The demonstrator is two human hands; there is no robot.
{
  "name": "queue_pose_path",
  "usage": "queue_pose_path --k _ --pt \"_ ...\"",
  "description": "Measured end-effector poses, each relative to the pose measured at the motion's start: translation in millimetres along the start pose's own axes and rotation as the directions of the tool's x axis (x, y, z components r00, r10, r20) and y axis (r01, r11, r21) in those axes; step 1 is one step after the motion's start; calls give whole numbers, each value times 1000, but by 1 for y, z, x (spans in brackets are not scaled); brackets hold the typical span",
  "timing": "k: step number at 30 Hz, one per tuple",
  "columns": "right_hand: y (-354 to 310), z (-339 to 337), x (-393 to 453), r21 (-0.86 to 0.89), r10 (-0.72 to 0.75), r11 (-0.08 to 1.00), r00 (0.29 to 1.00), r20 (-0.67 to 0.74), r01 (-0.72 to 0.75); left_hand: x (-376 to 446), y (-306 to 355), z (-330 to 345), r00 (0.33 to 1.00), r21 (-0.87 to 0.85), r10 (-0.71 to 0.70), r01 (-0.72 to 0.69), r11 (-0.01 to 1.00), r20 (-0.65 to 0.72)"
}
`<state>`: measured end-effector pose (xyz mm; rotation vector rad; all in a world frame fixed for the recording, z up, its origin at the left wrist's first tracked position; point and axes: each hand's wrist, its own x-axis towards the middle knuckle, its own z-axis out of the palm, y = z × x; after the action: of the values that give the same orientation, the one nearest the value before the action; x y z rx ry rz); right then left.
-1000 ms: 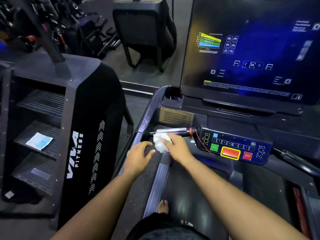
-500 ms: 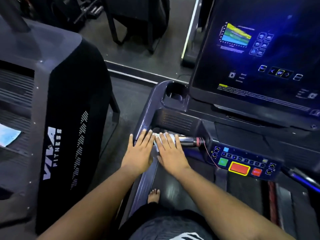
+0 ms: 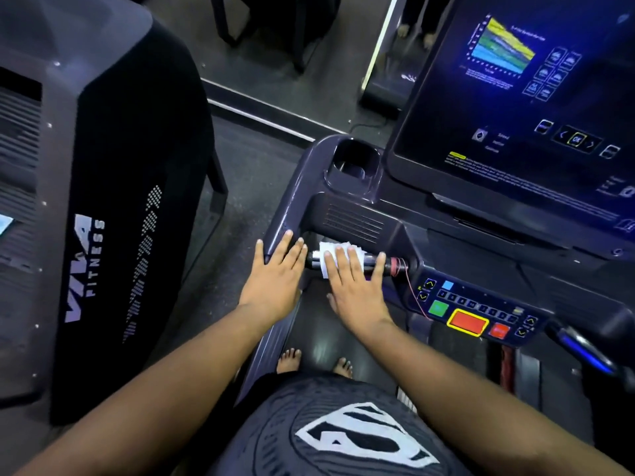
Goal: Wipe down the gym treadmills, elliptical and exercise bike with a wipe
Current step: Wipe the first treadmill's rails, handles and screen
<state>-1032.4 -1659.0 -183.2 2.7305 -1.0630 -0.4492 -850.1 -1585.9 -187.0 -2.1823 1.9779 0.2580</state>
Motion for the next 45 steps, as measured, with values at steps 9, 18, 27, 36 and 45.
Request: queue_pose_path --k 9,18,27,36,45 --pt "13 -8 24 72 -23 997 1000 -20 24 0 1 -4 1000 3 -10 10 1000 21" --pt "26 -9 35 40 81 996 996 34 -82 -1 0 -2 1000 4 -6 6 1000 11" --pt "29 25 -16 -8 42 999 994 -96 -43 0 1 -4 1000 -15 -6 6 1000 29" --pt "-8 3 33 -64 -135 990 984 -117 129 -2 -1 -5 1000 -39 -1 0 999 -14" --pt "39 -2 25 44 102 994 995 -4 -102 1 0 -3 1000 -1 -3 3 1000 2"
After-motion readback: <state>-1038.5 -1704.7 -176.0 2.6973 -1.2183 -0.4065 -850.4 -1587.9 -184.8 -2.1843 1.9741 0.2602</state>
